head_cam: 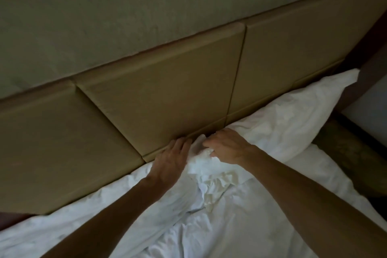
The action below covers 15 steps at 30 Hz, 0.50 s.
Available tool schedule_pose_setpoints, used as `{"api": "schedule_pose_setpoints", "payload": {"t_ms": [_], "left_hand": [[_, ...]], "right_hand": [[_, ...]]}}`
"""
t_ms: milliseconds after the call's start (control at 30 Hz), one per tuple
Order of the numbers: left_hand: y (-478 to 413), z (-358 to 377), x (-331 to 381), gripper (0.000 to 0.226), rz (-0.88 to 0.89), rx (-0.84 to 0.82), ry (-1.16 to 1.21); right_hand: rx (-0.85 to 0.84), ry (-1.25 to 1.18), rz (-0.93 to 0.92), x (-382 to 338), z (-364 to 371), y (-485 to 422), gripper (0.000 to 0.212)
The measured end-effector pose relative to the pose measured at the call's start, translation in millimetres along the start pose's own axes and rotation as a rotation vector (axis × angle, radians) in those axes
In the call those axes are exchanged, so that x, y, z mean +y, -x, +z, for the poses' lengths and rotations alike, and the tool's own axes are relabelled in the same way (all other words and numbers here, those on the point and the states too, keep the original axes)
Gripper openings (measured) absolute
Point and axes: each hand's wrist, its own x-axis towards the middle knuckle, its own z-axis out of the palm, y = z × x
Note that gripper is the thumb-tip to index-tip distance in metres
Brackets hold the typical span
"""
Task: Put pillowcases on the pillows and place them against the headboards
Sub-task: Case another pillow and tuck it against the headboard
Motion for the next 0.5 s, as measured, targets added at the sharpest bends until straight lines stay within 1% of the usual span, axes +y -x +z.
{"api": "schedule_pose_setpoints", "payload": {"t_ms": [67, 133, 267, 300, 367, 400, 433, 500], "left_hand": [[9.2, -2.0, -9.8, 0.076, 0.004, -0.055, -0.072], [9.6, -1.7, -18.6, 0.075, -0.012, -0.116, -0.091], [-7.5, 2.2, -10.1, 0.077, -0.038, -0.215, 0.091], [-10.8, 3.7, -3.7, 0.073, -0.023, -0.197, 0.107], [-14.0, 6.0, 0.8, 0.057, 0.003, -0.186, 0.060], [-12.8, 5.2, -2.3, 0.051, 0.011, -0.155, 0.052], [-10.0, 5.0, -9.2, 0.048, 0.054, -0.103, 0.078], [-2.2, 0.1, -31.2, 0.043, 0.125, -0.051, 0.177]], "right_hand": [[-0.007, 0.030, -0.007, -4.2, -5.8, -3.5, 0.027], [0.002, 0.080, -0.033, -5.8, -10.3, -5.8, 0.031], [-0.017, 0.068, -0.014, -2.4, -14.3, 0.2, 0.040], [-0.035, 0.055, -0.001, -0.3, -14.3, 3.4, 0.041], [-0.062, 0.045, 0.020, 5.8, -14.9, 11.4, 0.043], [-0.077, 0.055, 0.029, 10.0, -17.4, 15.8, 0.041], [-0.090, 0.071, 0.042, 16.5, -19.8, 20.2, 0.039], [-0.095, 0.082, 0.070, 29.6, -26.2, 28.1, 0.034]]}}
